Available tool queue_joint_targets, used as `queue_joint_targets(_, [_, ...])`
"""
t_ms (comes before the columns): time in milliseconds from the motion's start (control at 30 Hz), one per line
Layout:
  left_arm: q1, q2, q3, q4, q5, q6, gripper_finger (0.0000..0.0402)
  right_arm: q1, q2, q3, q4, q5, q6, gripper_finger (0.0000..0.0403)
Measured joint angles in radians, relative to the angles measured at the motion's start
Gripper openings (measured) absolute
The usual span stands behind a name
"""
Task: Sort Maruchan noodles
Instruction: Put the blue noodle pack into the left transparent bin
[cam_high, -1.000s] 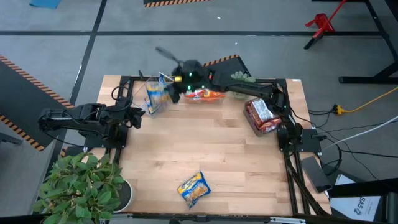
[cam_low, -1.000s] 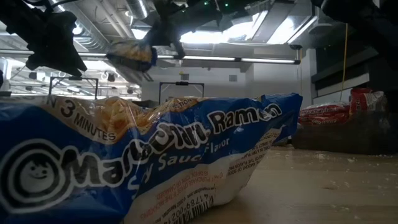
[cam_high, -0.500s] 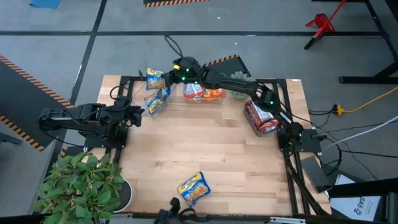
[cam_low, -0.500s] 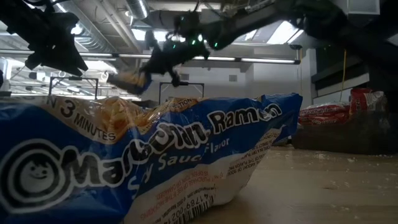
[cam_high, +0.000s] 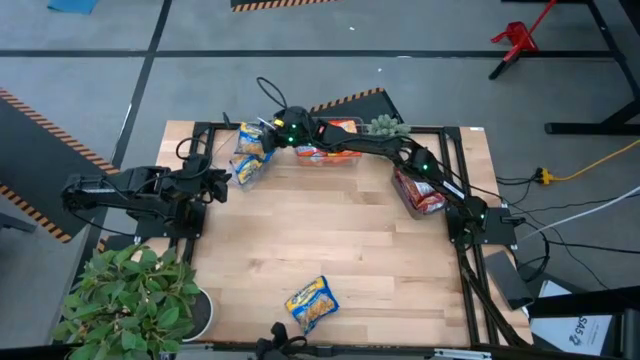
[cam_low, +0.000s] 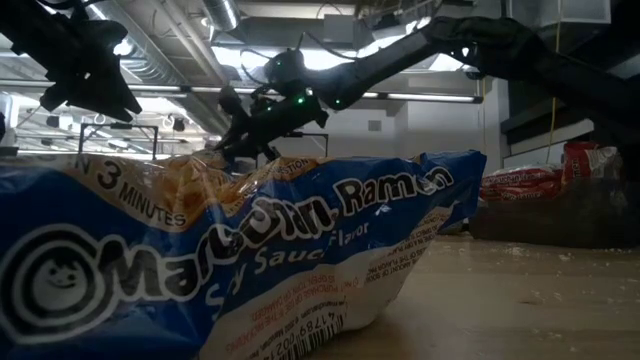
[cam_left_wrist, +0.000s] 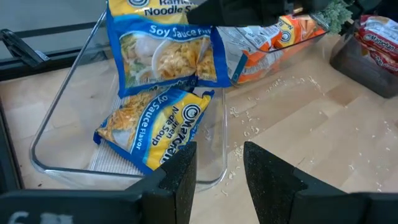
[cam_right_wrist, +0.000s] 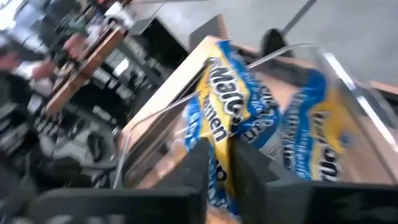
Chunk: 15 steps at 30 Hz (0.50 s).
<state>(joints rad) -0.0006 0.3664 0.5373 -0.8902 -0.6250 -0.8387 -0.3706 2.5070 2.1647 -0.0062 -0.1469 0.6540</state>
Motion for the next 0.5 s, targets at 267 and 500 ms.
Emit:
queue_joint_targets(267, [0.000, 0.000, 0.000, 0.000, 0.002, 0.000, 0.0127, -0.003, -0.001, 0.016, 0.005, -0.127, -0.100, 0.0202])
queue_joint_targets(500, [0.000, 0.000, 0.000, 0.000, 0.009, 0.000, 0.0127, -0.009, -0.019, 0.018, -0.013, -0.115, -0.261, 0.0248])
